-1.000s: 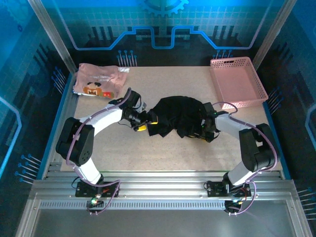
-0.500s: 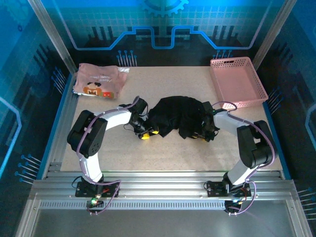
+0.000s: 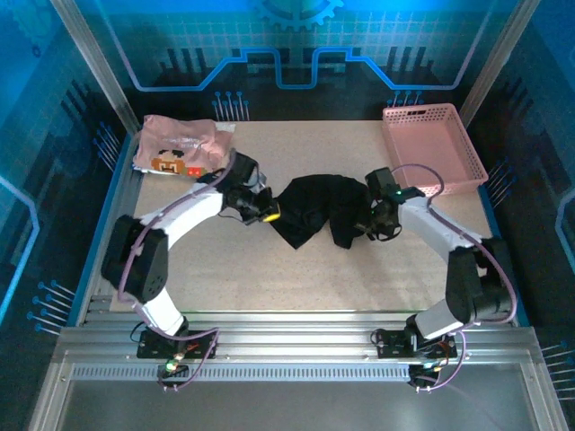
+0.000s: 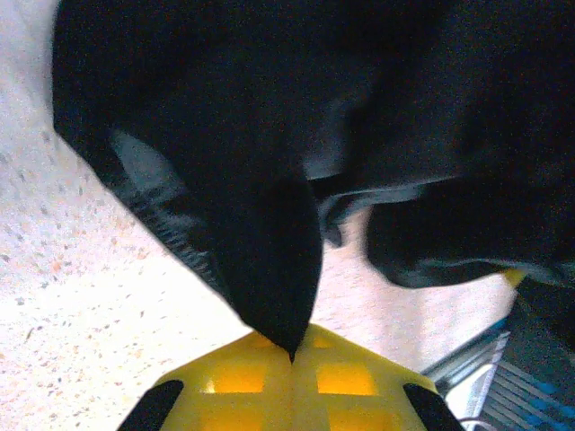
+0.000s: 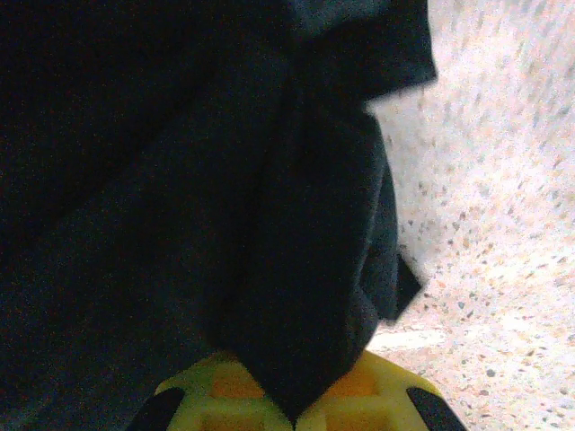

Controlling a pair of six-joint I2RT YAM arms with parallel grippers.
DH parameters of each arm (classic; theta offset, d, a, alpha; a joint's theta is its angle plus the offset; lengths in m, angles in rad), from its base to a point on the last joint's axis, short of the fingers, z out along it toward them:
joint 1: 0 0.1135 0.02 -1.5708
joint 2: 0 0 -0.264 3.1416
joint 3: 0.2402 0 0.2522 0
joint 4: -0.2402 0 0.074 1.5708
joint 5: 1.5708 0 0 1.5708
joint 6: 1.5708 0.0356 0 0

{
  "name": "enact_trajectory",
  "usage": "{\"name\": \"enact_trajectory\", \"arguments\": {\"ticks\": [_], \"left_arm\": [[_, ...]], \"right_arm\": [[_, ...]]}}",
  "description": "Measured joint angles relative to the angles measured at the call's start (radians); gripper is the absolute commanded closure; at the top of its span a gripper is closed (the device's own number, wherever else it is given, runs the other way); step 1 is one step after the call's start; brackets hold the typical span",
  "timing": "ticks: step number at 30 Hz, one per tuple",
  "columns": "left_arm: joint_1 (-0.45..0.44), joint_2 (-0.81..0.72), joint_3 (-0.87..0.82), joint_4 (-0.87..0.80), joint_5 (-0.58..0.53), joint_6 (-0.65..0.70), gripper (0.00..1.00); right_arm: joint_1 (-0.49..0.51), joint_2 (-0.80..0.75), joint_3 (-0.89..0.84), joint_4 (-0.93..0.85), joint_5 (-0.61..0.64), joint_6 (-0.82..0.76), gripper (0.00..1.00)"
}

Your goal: Fold and stack the t-shirts

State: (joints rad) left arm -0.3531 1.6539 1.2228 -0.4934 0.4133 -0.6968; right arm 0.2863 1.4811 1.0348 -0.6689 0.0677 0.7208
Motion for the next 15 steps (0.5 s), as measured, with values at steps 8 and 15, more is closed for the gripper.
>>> {"name": "enact_trajectory", "arguments": {"ticks": [8,15], "left_arm": [[0.182,-0.135,0.246,-0.060,0.018,-0.004,1.00],[0.362,-0.124,0.623,-0.091,0.048,-0.003,1.00]], "right_arm": [[-0.031,-0.148,0.220,-0.071,0.004,-0.071,1.00],[-0.134,-0.187,0.505,-0.102,-0.005,-0.161,1.00]]}}
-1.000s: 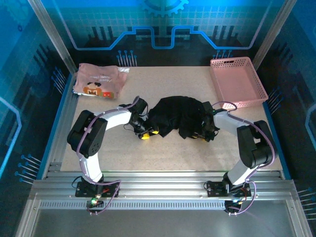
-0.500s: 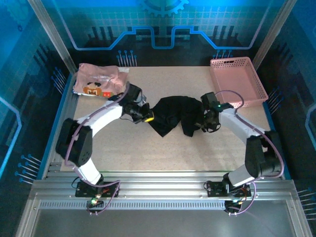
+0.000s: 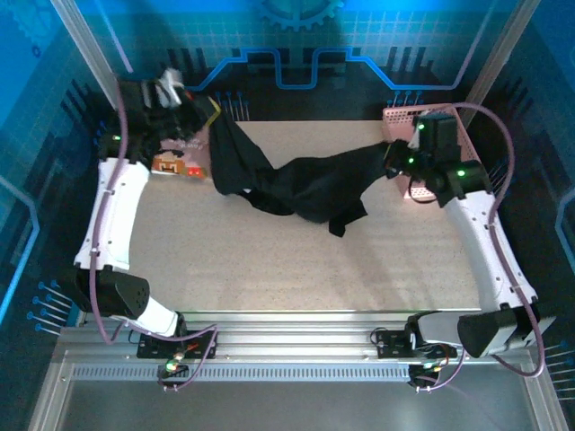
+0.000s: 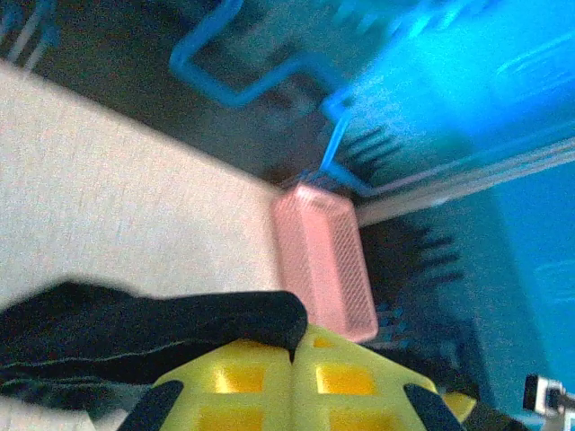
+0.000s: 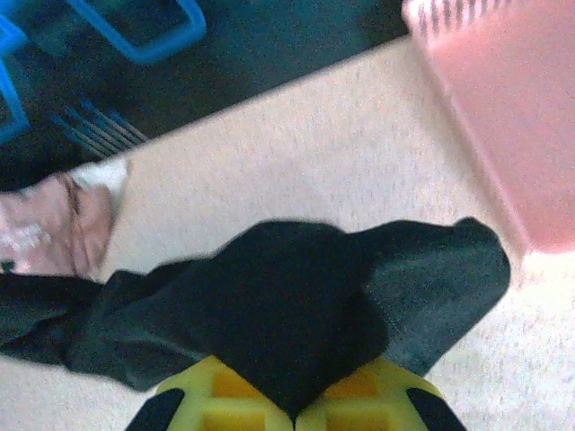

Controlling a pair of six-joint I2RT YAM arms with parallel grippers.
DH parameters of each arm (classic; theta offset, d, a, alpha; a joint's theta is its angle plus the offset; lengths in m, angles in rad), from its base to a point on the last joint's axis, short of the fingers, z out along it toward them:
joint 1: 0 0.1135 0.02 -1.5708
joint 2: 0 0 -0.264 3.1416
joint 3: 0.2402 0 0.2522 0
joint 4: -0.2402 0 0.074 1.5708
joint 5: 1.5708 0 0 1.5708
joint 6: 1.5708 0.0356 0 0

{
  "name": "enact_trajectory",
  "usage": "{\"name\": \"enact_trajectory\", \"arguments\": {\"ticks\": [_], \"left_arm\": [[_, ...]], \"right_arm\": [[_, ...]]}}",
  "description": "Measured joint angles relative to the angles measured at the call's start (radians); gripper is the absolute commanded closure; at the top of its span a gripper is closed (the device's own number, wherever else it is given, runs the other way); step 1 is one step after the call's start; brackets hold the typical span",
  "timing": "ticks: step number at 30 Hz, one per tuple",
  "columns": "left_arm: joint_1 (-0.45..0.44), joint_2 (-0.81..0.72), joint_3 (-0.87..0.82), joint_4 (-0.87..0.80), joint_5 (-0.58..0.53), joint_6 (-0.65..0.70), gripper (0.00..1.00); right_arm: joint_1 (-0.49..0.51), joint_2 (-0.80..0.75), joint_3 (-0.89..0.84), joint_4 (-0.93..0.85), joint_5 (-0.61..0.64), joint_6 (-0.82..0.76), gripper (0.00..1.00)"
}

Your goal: Fold and stack the t-shirts

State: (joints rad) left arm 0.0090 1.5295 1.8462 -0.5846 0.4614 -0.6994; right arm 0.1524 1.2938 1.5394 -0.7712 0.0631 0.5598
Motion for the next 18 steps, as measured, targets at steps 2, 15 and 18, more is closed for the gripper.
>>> {"name": "enact_trajectory", "arguments": {"ticks": [2,15,18], "left_arm": [[0.038,0.012,0.105,-0.002,0.006,0.003,1.00],[0.162,0.044,0.415,0.009,0.055,0.053,1.00],[0.164,0.044,0.417,0.027,0.072,0.050,1.00]], "right_arm": [[-0.027,-0.008,0.063,0.001,-0.006,-0.016,1.00],[-0.175,-0.121,0.318,0.010,-0.186,-0.035,1.00],[-0.193,-0.122,0.393,0.013,-0.234,-0.001,1.00]]}}
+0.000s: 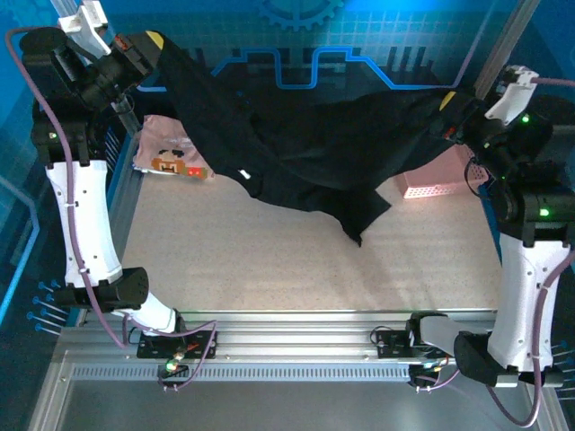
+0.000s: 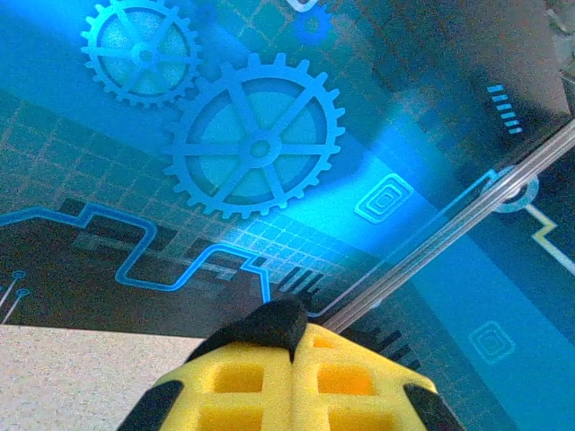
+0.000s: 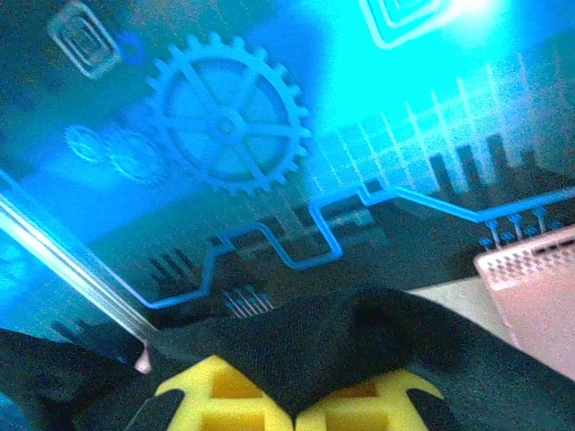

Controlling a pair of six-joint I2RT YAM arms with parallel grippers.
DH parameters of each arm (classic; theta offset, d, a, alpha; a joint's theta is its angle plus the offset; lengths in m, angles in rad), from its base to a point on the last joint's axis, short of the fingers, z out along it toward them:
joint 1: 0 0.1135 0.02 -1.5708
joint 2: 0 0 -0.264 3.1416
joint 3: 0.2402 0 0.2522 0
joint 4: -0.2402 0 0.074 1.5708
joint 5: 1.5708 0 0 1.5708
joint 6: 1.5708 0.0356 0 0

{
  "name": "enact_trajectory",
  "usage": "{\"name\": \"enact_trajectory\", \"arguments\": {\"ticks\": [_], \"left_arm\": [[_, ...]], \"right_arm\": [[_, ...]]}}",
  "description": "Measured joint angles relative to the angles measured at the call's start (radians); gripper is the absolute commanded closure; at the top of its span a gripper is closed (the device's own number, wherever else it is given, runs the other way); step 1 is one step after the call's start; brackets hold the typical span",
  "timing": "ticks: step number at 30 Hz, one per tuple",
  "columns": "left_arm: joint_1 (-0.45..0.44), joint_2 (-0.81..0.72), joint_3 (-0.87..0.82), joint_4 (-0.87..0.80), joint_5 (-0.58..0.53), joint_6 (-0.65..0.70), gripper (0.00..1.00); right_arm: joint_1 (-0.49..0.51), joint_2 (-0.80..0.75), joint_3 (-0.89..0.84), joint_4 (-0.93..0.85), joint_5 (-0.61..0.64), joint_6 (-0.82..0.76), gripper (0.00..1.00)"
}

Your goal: Fold and stack the t-shirts

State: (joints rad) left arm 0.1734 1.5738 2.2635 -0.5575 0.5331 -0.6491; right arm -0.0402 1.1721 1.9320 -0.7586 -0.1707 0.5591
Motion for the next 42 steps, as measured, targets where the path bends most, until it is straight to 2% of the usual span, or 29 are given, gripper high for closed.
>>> {"name": "enact_trajectory", "arguments": {"ticks": [4,8,14,17,20,24,27,30,36,40,42], "left_arm": [[0.008,0.005,0.000,0.041,0.014,-0.025,1.00],[0.015,0.048,-0.009,0.142,0.037,-0.095,1.00],[0.015,0.231,0.035,0.312,0.075,-0.254,1.00],[0.015,0.393,0.235,0.308,0.086,-0.307,1.00],[0.024,0.507,0.444,0.306,0.089,-0.348,1.00],[0.073,0.481,0.481,0.356,0.103,-0.393,1.00],[0.108,0.425,0.459,0.378,0.132,-0.391,1.00],[0.109,0.301,0.305,0.404,0.168,-0.376,1.00],[0.040,-0.056,-0.267,0.376,0.210,-0.260,1.00],[0.011,-0.233,-0.648,0.292,0.203,-0.154,1.00],[0.008,-0.284,-0.811,0.248,0.177,-0.109,1.00]], "right_arm": [[-0.013,0.027,0.032,0.013,-0.085,0.064,1.00],[-0.013,0.084,-0.064,0.080,-0.171,0.151,1.00],[-0.013,0.346,-0.111,0.241,-0.285,0.310,1.00],[-0.013,0.506,-0.013,0.290,-0.332,0.384,1.00],[-0.014,0.628,0.166,0.296,-0.354,0.420,1.00],[-0.028,0.668,0.347,0.305,-0.391,0.440,1.00],[-0.059,0.626,0.359,0.326,-0.415,0.439,1.00],[-0.097,0.527,0.214,0.352,-0.428,0.435,1.00],[-0.141,0.311,-0.320,0.402,-0.451,0.447,1.00],[-0.153,0.256,-0.600,0.346,-0.472,0.445,1.00],[-0.161,0.257,-0.671,0.312,-0.478,0.439,1.00]]}}
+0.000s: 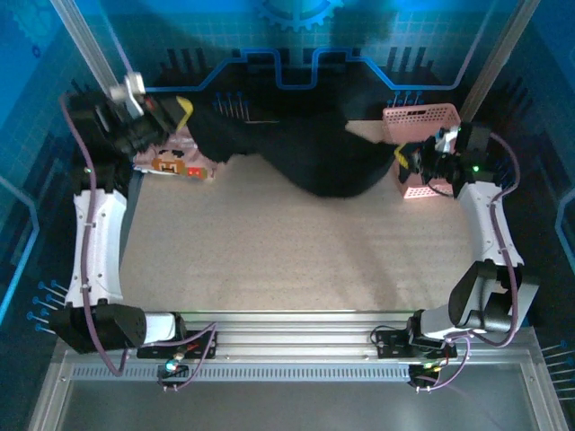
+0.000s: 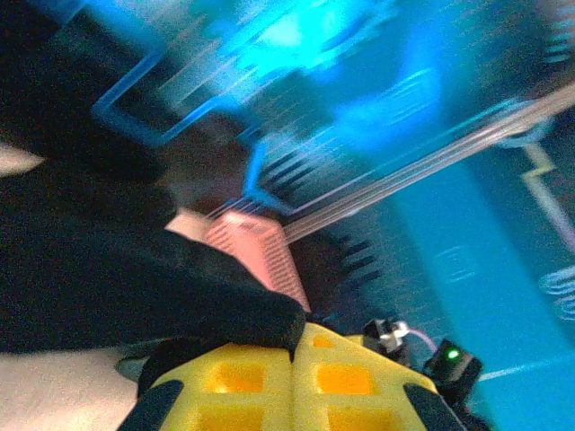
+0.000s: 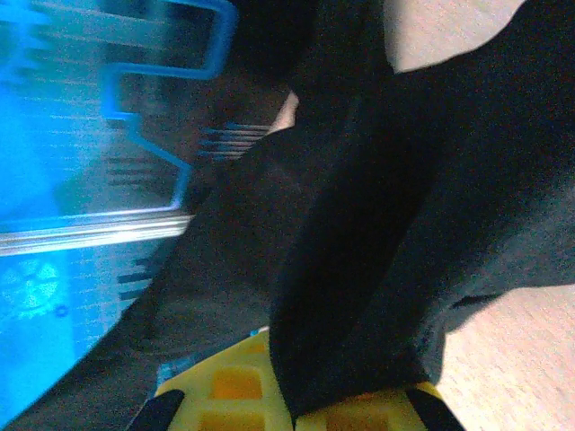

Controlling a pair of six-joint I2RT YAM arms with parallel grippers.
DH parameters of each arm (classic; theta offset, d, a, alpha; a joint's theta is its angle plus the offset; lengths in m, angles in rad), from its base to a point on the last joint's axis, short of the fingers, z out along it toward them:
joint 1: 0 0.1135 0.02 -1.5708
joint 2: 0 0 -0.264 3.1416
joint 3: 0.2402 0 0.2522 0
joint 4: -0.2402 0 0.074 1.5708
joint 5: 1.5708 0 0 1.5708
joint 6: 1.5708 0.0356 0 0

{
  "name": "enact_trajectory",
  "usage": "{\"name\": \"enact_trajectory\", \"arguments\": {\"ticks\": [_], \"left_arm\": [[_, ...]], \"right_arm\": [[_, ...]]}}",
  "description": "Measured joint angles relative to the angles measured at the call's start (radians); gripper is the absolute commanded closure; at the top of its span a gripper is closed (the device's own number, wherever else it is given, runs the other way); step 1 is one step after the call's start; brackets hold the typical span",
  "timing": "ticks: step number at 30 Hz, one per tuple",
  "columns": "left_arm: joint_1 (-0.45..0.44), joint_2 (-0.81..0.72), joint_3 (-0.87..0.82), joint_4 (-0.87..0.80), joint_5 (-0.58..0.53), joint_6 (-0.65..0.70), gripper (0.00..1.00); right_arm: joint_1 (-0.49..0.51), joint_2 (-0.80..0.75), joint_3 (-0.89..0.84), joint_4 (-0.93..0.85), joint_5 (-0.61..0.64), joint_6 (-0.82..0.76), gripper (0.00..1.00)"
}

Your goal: Fold and stack the t-shirts

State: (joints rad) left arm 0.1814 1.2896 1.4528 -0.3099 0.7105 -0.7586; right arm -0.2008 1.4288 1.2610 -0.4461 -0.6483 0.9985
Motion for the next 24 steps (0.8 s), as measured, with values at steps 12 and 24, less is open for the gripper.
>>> {"name": "enact_trajectory", "arguments": {"ticks": [12,24], "left_arm": [[-0.061,0.086,-0.264,-0.061,-0.225,0.160,1.00],[-0.080,-0.119,-0.302,-0.066,-0.238,0.189,1.00]], "right_arm": [[0.043,0.410,0.353,-0.103,0.045,-0.111,0.98],[0.191,0.299,0.370,-0.230,0.121,-0.197,0.97]]}}
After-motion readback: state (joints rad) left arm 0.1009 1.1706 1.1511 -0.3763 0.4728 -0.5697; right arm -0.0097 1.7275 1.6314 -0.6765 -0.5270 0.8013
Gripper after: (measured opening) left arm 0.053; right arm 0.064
